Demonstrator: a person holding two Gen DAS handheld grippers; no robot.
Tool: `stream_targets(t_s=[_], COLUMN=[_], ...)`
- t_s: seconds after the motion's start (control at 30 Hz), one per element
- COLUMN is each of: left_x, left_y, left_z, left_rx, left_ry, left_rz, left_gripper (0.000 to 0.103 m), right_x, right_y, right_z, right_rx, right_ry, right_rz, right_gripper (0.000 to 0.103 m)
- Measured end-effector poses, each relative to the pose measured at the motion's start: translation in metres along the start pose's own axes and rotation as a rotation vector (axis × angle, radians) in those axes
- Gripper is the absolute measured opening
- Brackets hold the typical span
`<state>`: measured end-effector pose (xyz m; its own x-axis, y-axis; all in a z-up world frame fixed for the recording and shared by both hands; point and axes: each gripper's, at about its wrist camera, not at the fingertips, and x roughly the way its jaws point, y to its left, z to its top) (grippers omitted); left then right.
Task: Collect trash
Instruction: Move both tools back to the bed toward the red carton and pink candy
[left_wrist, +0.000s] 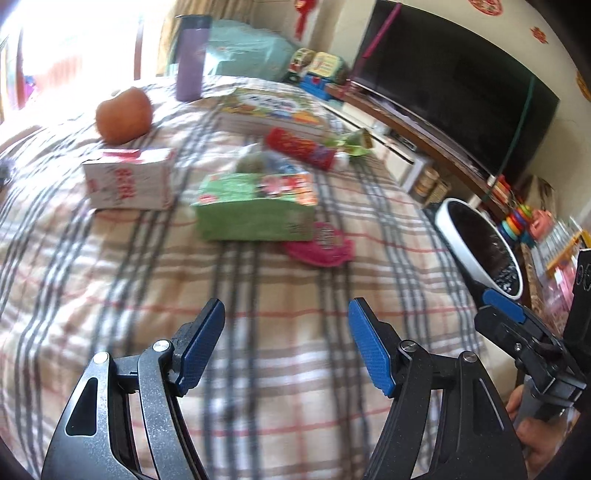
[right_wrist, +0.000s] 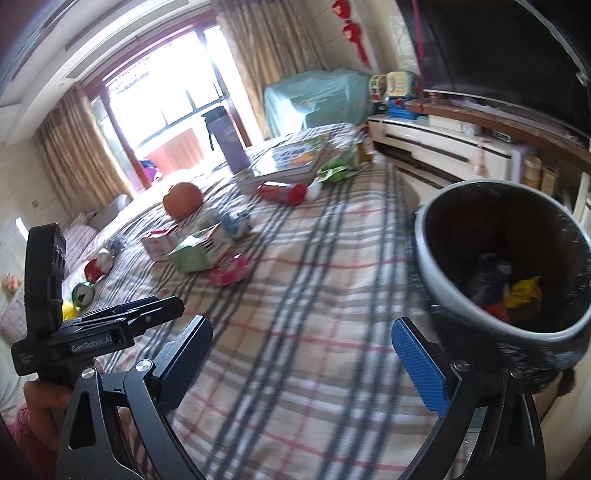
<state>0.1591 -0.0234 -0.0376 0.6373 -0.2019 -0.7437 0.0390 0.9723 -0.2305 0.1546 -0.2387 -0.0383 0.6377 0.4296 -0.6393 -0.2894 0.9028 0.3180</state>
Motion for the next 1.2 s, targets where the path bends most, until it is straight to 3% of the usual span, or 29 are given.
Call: stream_targets(t_s=[0.43,0.73,1.0,1.1,1.2], left_x=[0.000,0.009,0.036,0.040,0.041], left_y=[0.057,0.091,0.131,0.136,0.141], left_z=[0.005,0.027,0.061,0.066,0.076], left_rx=[-0.046,0.003,0.160,0.253,0.293], left_ry=[0.015,0.044,0.090,0.071,0.035], left_rz=[0.077,0.082,0.152,0.166,0.131], left_gripper=[0.072,0.077,0.088,0.088,0.088], right_x=[0.038,0.070,0.103,0.111,0.120], right_y=[0.026,0.039,0.049,0.055,0.062], right_z=[0.000,0.015,0.030,0.036,0.039], right_rx=[-0.049,-0.131,-0.177,-0.211,-0.250], right_ry=[0.078,0.159,0.216,0.221,0.230], right_rz=[0.058,0.124,0.147,0.150,0.142], right_gripper=[0.099,0.099,0.098,0.098,0.098])
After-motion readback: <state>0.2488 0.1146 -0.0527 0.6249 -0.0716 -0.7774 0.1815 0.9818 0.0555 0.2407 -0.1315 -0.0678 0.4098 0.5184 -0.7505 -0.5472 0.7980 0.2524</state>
